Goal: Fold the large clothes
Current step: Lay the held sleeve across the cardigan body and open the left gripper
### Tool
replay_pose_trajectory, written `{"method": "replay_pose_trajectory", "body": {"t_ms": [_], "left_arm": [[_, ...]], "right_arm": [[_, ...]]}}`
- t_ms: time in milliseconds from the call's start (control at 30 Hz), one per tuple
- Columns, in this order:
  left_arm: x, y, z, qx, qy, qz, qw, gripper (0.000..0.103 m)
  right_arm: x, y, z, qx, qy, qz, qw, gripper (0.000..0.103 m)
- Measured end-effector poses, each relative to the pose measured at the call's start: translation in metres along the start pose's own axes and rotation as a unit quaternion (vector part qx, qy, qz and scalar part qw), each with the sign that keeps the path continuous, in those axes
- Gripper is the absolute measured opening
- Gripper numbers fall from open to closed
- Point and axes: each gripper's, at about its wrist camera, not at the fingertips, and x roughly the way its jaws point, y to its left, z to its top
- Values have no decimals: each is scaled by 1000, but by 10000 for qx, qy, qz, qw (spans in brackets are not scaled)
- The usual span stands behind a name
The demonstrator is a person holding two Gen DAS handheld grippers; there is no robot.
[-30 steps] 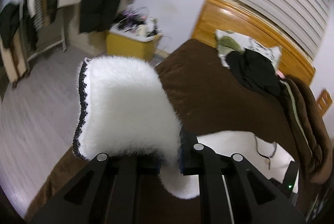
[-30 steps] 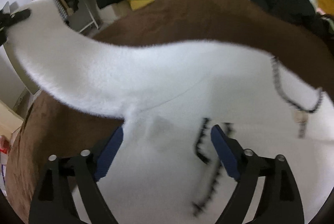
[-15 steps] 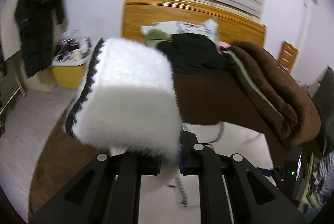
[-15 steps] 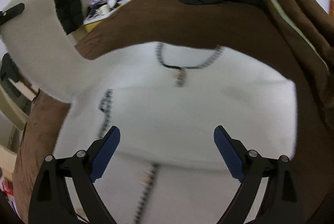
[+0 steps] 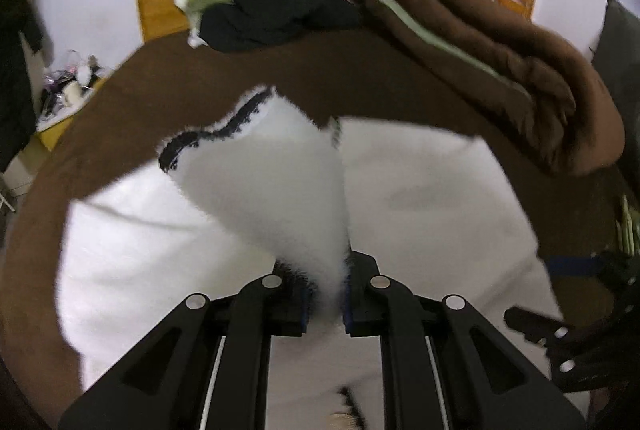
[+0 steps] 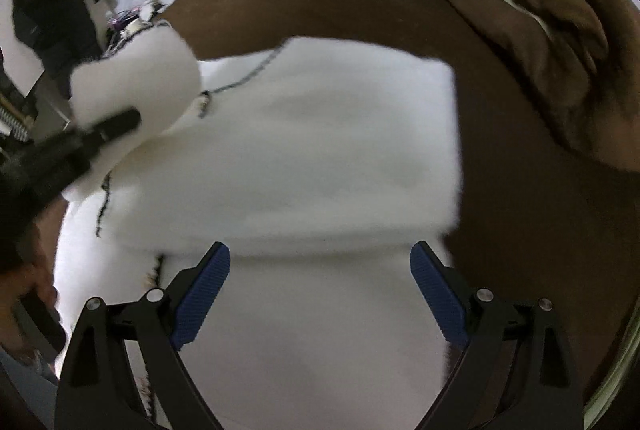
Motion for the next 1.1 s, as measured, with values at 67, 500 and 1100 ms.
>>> {"method": "replay_pose_trajectory", "body": {"t_ms": [67, 500, 1100], "left_arm": [[13, -14, -6, 94, 140, -99, 9998, 14], [50, -30, -30, 407, 623, -21, 9972, 18], [-14, 34, -27, 330, 657, 251, 9970, 68]], "right_arm": [[1, -9, -5, 90, 42, -71, 9999, 90], [4, -40, -2, 376, 112, -301, 9988, 90], [-22, -31, 31, 603, -69, 382, 9974, 90]]}}
